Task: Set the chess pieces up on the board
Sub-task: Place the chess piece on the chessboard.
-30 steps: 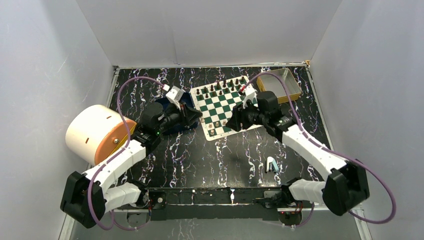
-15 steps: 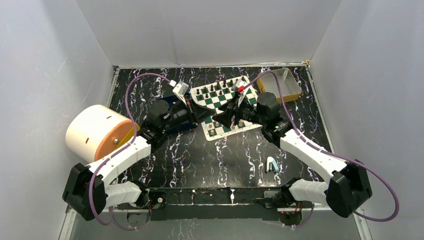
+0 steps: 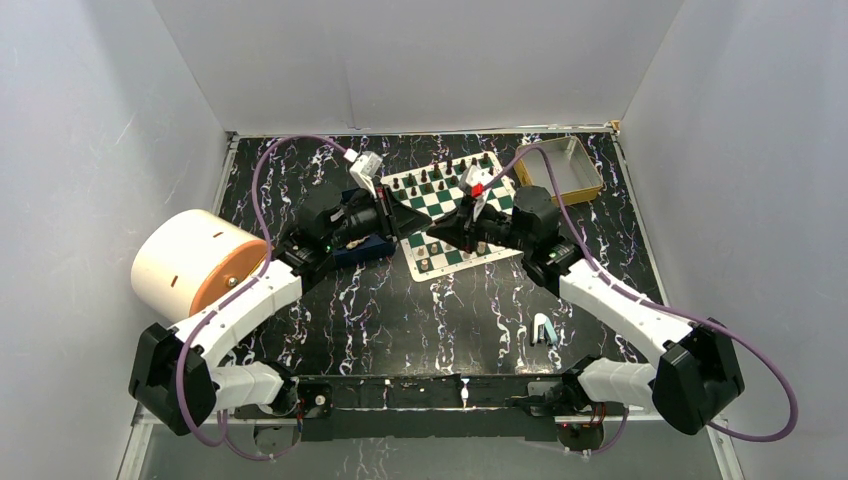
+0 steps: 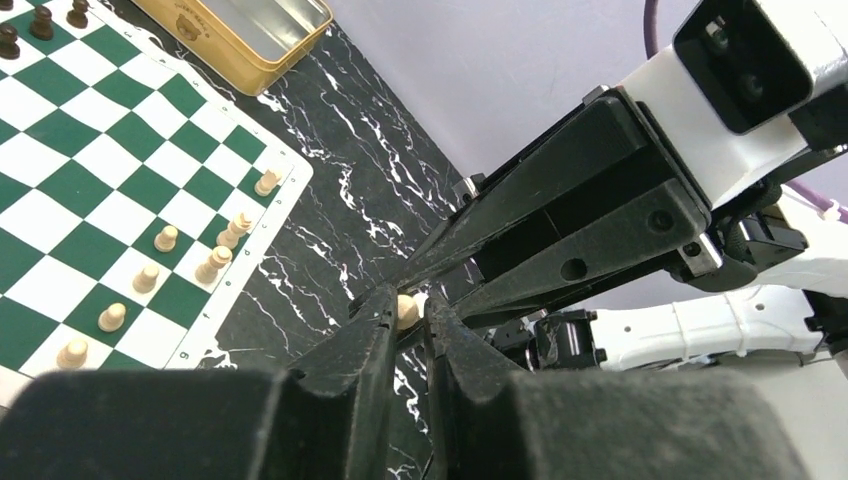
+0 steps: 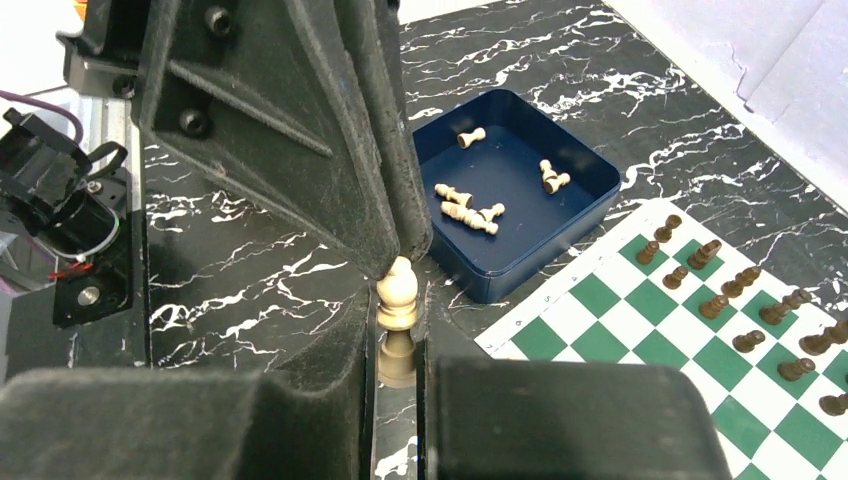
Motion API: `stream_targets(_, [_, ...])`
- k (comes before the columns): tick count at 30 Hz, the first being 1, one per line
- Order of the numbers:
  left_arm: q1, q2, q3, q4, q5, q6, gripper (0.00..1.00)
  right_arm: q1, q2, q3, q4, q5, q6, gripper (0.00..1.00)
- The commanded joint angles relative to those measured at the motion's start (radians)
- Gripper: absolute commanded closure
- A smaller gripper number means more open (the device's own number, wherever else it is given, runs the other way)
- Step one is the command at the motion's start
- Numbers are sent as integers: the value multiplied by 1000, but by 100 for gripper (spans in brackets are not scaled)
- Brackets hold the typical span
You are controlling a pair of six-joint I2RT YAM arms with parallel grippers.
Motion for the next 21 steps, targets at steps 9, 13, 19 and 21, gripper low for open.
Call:
stream_targets(9, [-9,-53,121,-147,97,-17,63,-4,-78,-82,119,-6,-69,99])
stream_targets(13, [-9,-45,160,-248,84,42,60,-4,-88,-89,132,-16,-69,99])
stream_targets(19, [-9,-31,171,-279,85,11,64,-4,-94,-93,145,-44,-60,99])
stream_targets(21, [-9,-21,174,-287,88,1,67,-4,-95,-95,150,-52,-59,99])
